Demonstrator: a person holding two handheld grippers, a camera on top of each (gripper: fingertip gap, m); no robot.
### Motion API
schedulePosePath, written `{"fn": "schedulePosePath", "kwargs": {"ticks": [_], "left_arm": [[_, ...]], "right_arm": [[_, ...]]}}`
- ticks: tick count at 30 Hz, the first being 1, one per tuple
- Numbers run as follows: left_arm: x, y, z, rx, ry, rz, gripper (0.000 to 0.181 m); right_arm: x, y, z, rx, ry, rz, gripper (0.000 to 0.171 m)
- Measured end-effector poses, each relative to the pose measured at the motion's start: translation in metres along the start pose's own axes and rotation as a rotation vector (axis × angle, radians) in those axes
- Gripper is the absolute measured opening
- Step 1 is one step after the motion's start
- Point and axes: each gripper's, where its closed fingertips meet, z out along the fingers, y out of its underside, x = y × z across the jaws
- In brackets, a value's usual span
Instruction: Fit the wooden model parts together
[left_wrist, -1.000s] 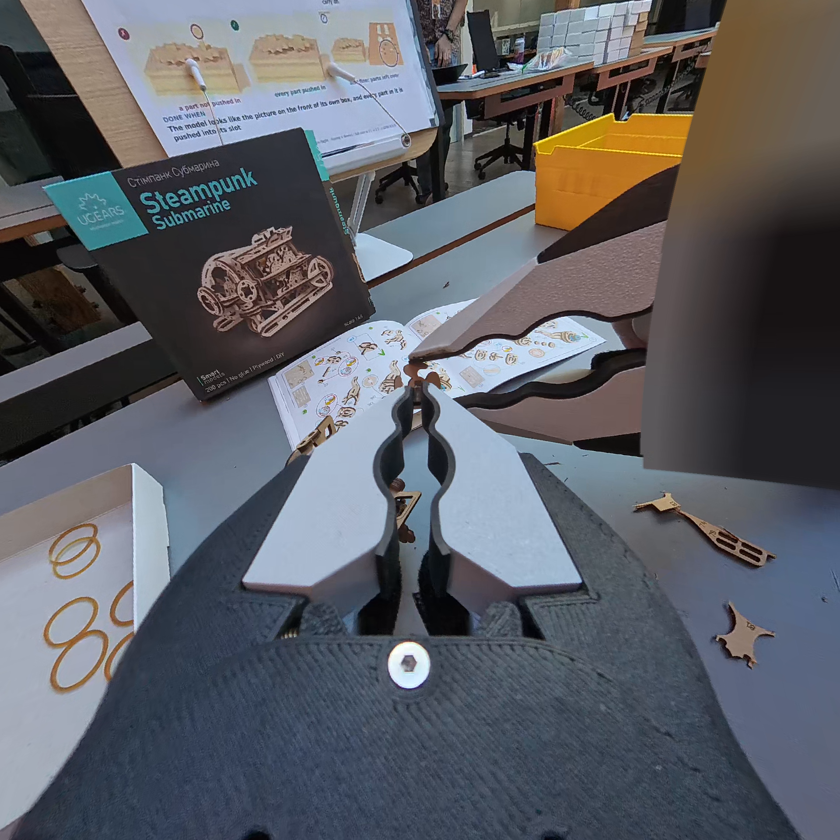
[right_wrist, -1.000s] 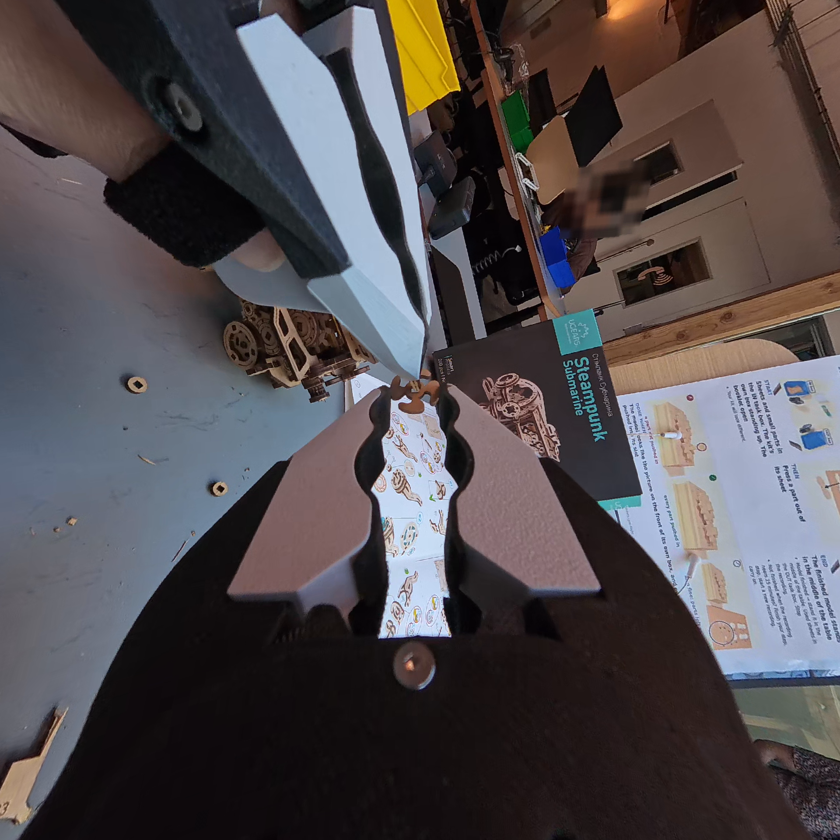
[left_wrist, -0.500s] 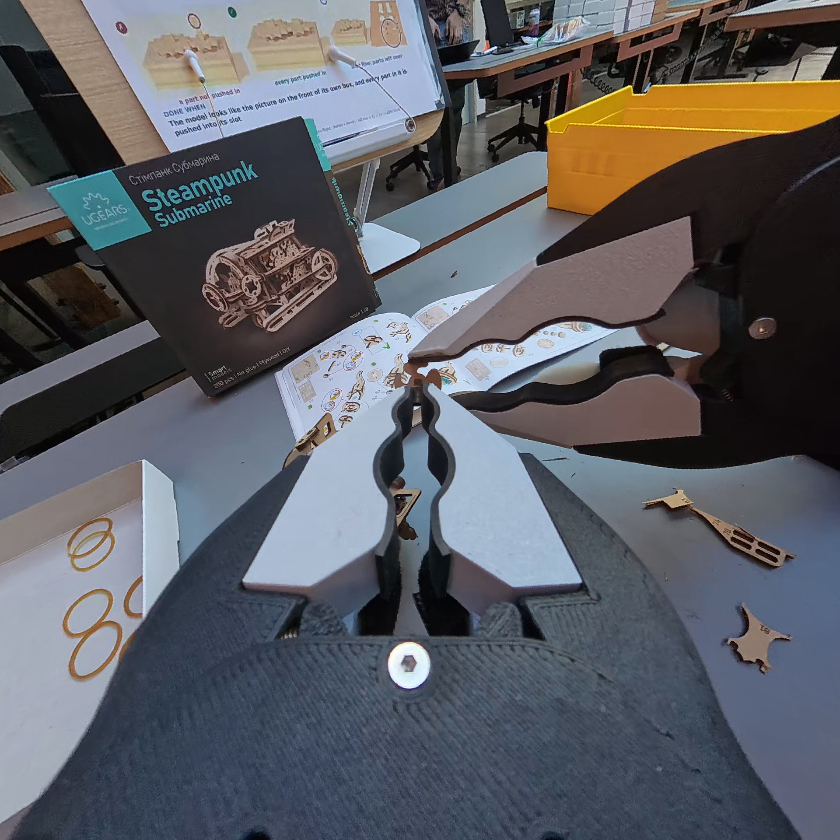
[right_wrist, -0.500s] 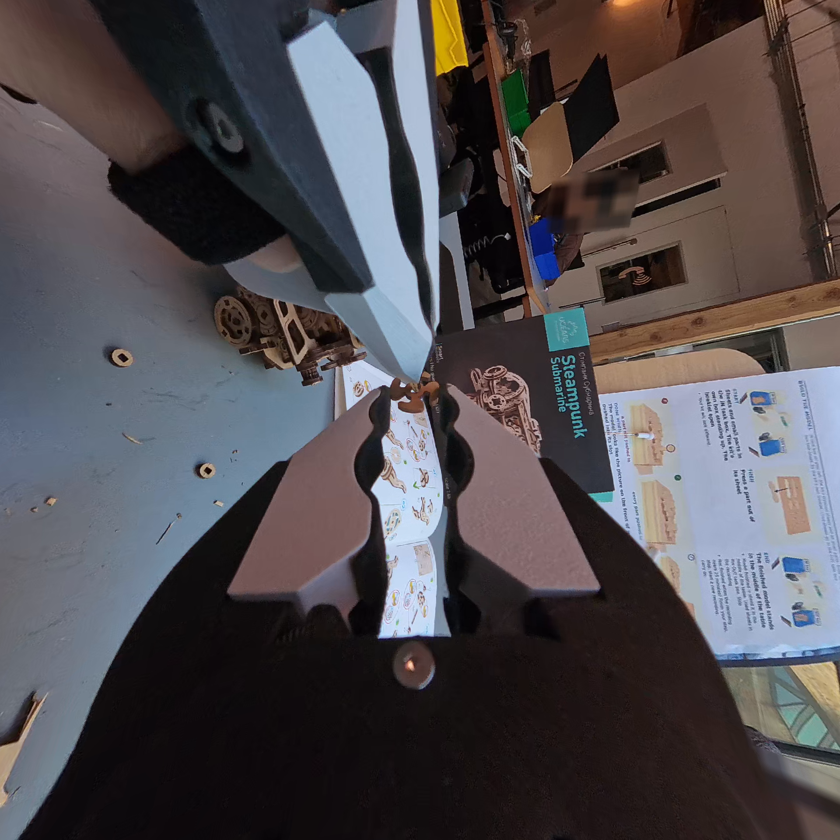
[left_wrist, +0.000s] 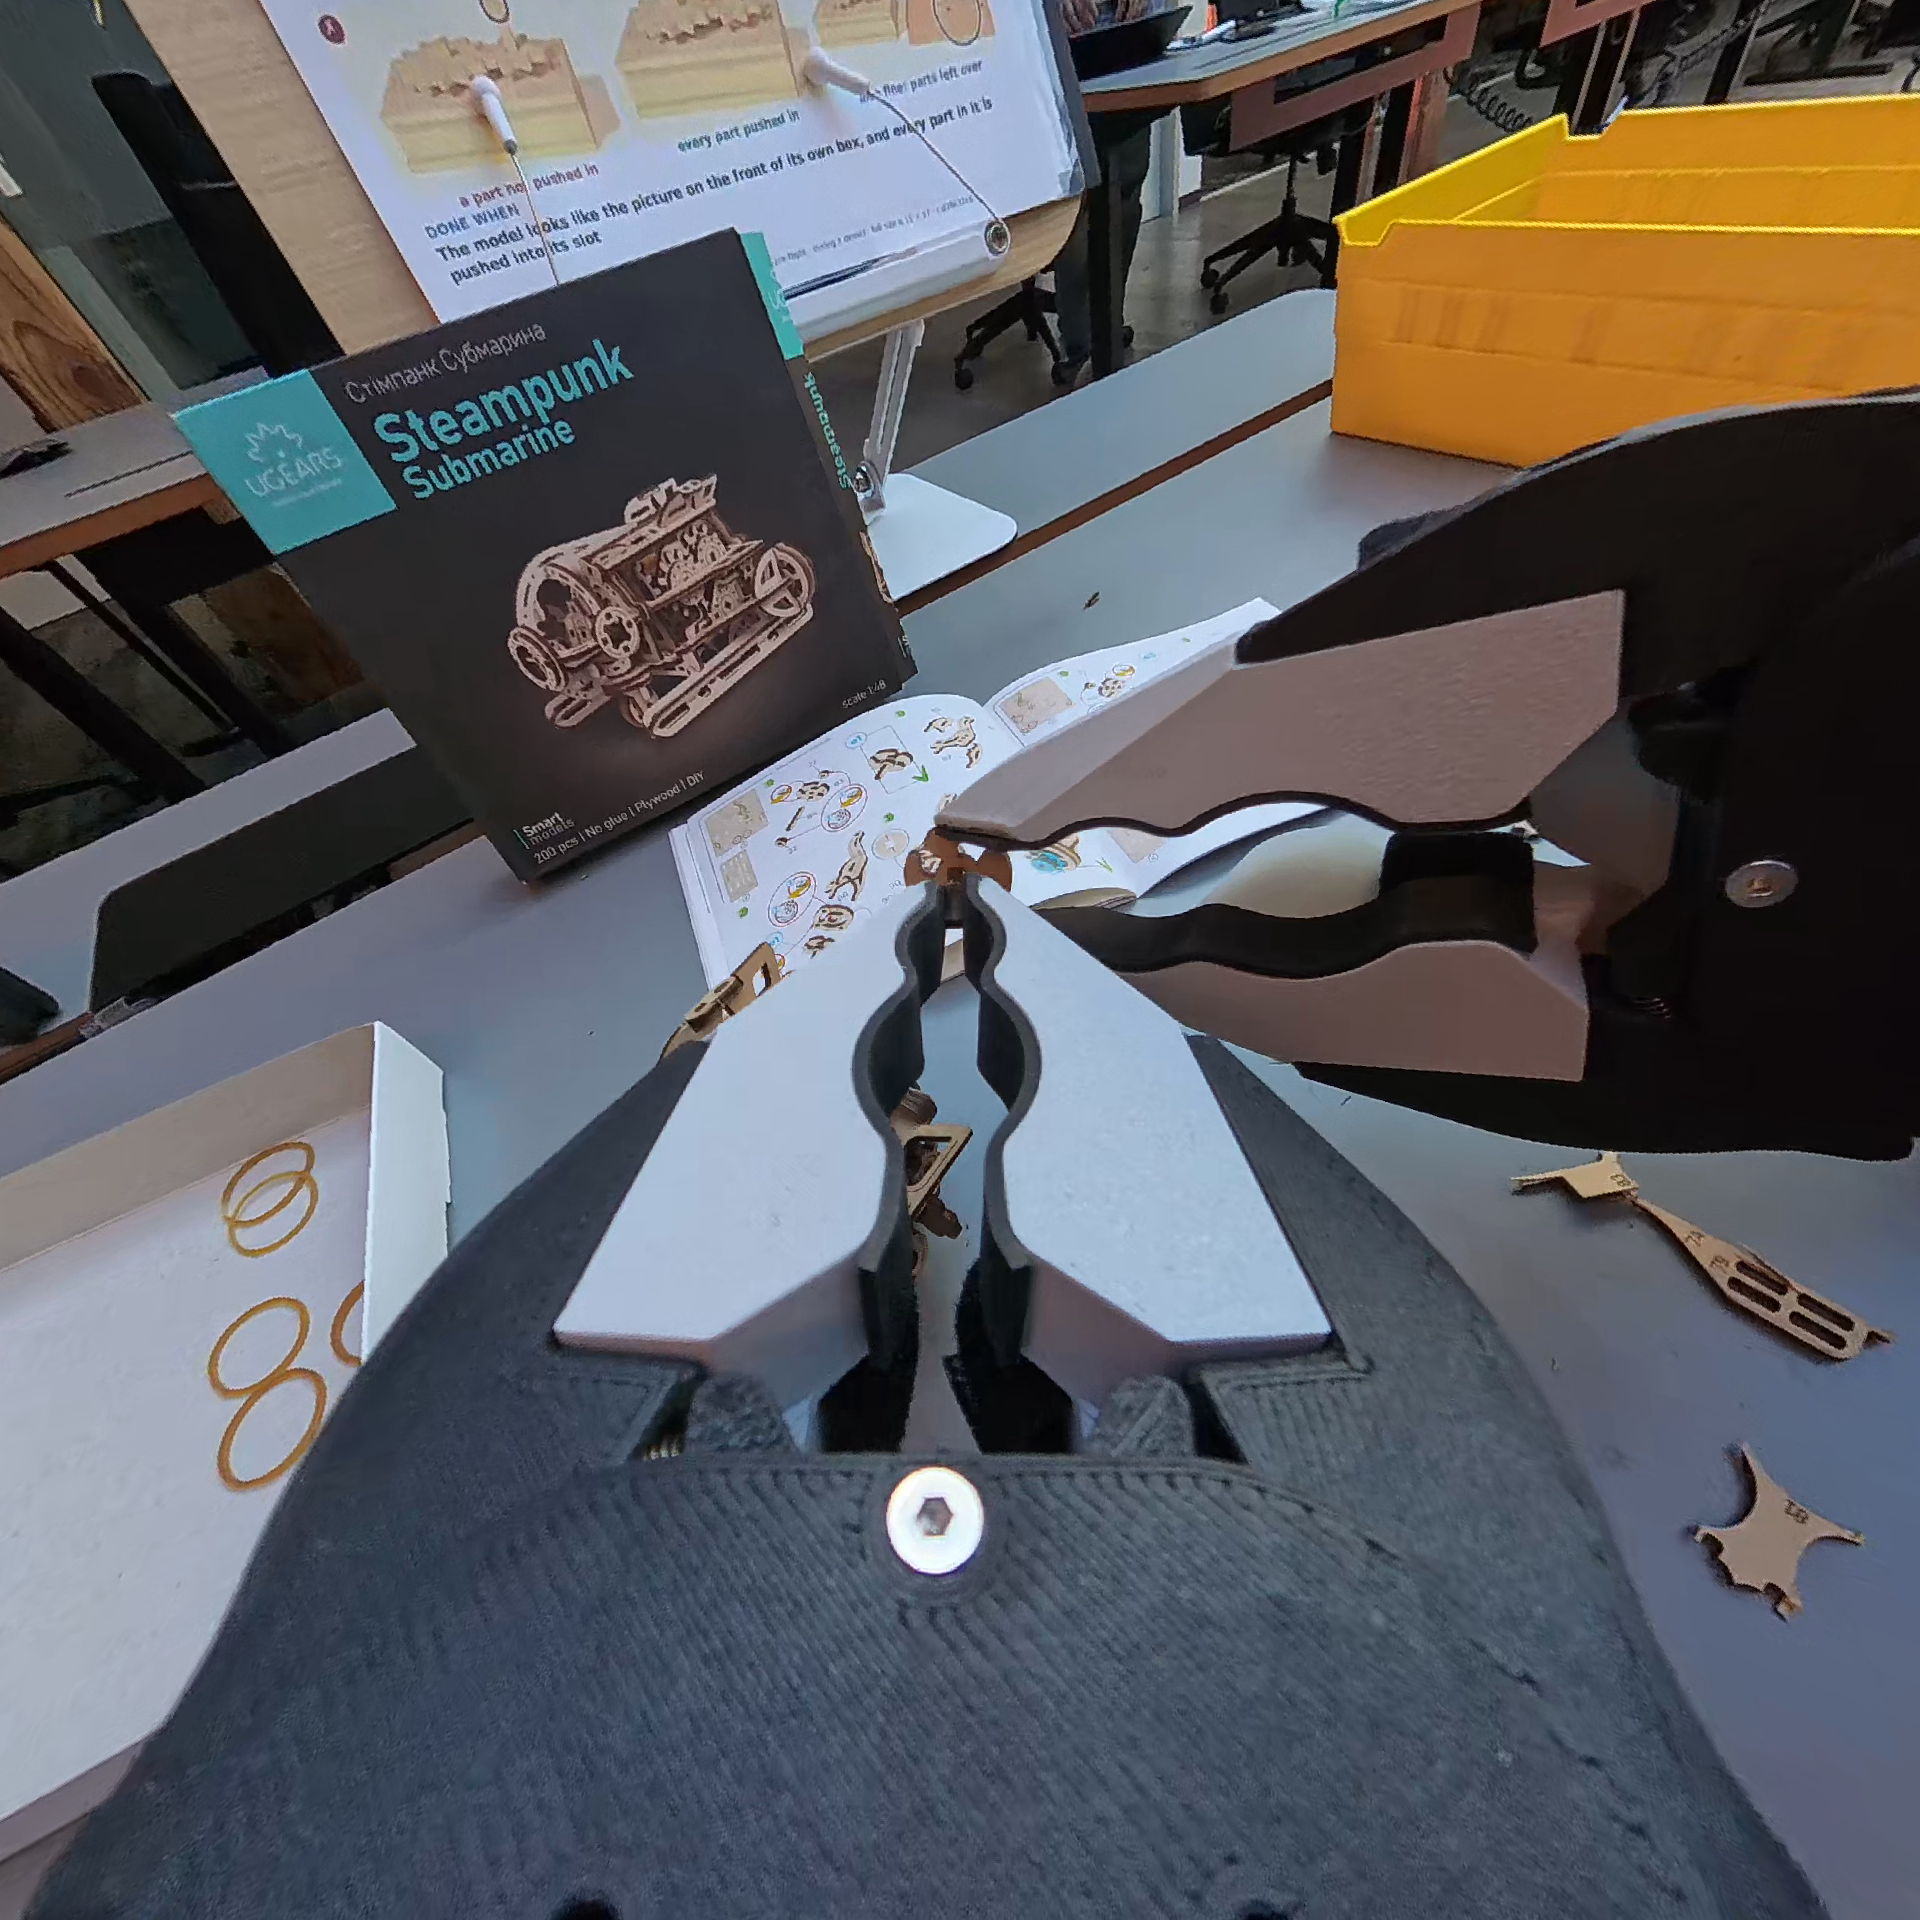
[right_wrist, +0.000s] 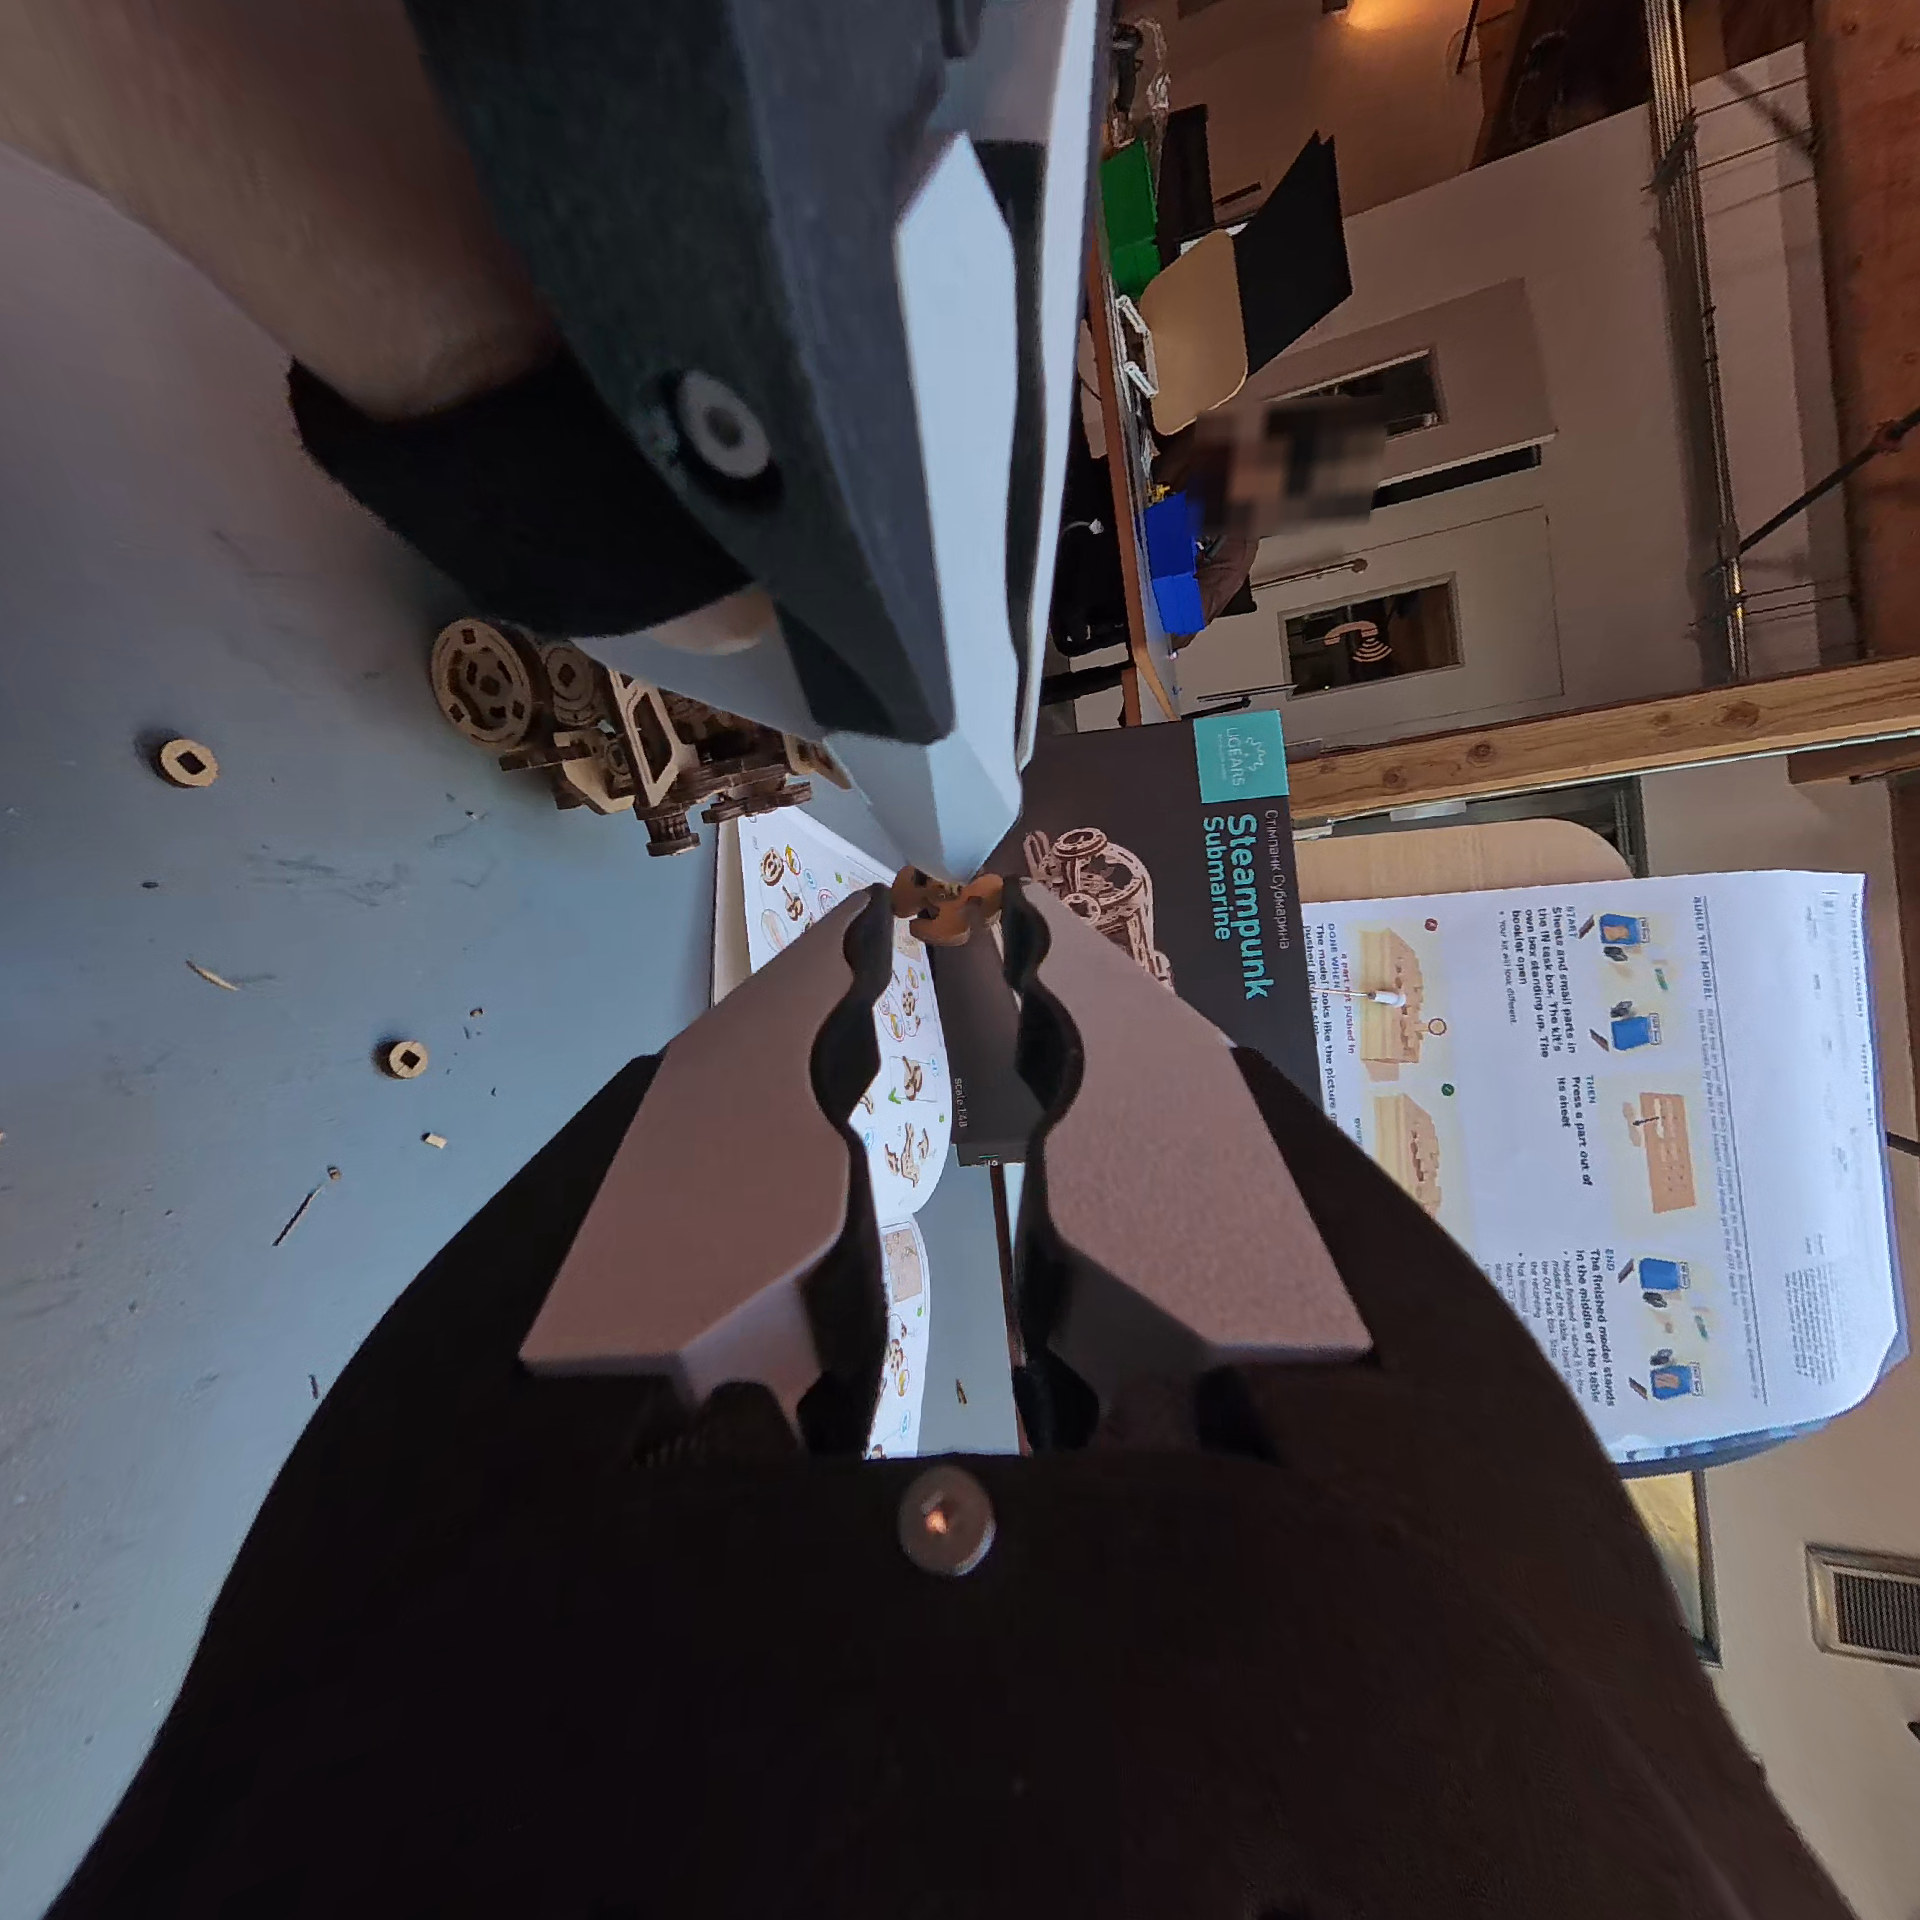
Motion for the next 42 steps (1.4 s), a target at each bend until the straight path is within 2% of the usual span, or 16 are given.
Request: {"fn": "schedulePosePath", "kwargs": {"ticks": [7, 16, 19, 27, 34, 42], "left_arm": [[-0.001, -0.001, 0.0, -0.016, -0.061, 0.072, 0.0], [-0.004, -0.002, 0.0, -0.016, -0.06, 0.046, 0.001], [-0.002, -0.002, -0.003, -0.005, -0.025, 0.007, 0.0], [-0.004, -0.001, -0.011, 0.019, 0.091, -0.094, 0.001], [0.0, -0.006, -0.017, 0.06, 0.227, -0.214, 0.001], [0.01, -0.006, -0.019, 0.045, 0.328, -0.261, 0.001]], "right_arm": [[0.002, -0.001, 0.001, 0.006, 0.011, 0.062, 0.02], [0.005, -0.005, 0.0, 0.081, 0.012, 0.124, 0.019], [0.004, -0.006, -0.003, 0.123, 0.011, 0.106, 0.019], [-0.006, -0.003, -0.004, 0.239, -0.112, 0.257, 0.019], [0.008, -0.01, -0.018, 0.434, -0.2, 0.506, 0.019], [0.003, -0.014, -0.024, 0.495, -0.233, 0.434, 0.019]]}}
